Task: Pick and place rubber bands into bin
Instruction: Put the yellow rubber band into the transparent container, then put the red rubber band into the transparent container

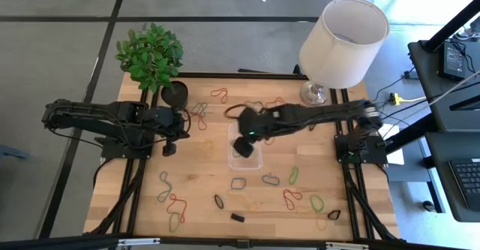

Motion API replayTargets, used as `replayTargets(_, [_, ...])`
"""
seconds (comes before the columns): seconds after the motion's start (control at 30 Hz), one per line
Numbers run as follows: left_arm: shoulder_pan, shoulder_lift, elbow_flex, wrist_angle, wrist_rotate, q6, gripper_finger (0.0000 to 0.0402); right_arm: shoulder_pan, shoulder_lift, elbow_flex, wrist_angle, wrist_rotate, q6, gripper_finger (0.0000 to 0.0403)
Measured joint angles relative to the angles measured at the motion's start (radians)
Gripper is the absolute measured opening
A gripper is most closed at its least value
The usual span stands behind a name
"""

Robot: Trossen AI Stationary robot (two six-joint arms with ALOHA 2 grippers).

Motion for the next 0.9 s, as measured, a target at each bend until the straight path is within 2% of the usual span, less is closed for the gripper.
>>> replayTargets(0.17, [0.000, 0.000, 0.000, 0.000, 0.000, 0.000, 0.0006, -0.018, 0.141, 0.026, -0.019, -0.047, -0.005, 0.0000])
replayTargets(0.4, [0.000, 0.000, 0.000, 0.000, 0.000, 0.000, 0.0006, -0.050, 0.258, 0.027, -0.106, -0.051, 0.005, 0.0004])
replayTargets(0.6, [0.000, 0.000, 0.000, 0.000, 0.000, 0.000, 0.0006, -0.076, 0.279, 0.027, -0.114, -0.051, 0.065, 0.0035])
replayTargets(0.9, [0.000, 0.000, 0.001, 0.000, 0.000, 0.000, 0.0006, -0.085, 0.236, 0.028, -0.143, -0.053, 0.081, 0.0096])
